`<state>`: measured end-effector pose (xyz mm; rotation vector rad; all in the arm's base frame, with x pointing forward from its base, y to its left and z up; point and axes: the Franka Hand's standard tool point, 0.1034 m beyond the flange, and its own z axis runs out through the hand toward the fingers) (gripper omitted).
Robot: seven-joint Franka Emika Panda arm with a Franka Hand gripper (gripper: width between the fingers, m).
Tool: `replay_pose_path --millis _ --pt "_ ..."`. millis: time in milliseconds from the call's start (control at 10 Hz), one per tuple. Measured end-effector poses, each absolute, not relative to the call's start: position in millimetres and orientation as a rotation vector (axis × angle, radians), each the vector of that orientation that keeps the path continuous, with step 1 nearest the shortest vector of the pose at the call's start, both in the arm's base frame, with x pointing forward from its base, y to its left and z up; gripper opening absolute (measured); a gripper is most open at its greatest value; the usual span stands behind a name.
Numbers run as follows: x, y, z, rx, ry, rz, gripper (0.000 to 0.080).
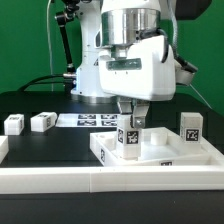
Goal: Assemble square table
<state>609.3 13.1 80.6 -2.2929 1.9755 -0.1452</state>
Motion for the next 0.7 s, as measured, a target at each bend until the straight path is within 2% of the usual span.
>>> replay_pose_path --millis 300,600,700 --pt "609.9 13.3 80.1 -2.104 2.155 -0.127 0.029" --pt "609.7 13.5 79.3 -2.137 2.12 -0.126 0.029" --pt "609.5 13.5 79.1 -2.144 2.114 -0.126 0.0485"
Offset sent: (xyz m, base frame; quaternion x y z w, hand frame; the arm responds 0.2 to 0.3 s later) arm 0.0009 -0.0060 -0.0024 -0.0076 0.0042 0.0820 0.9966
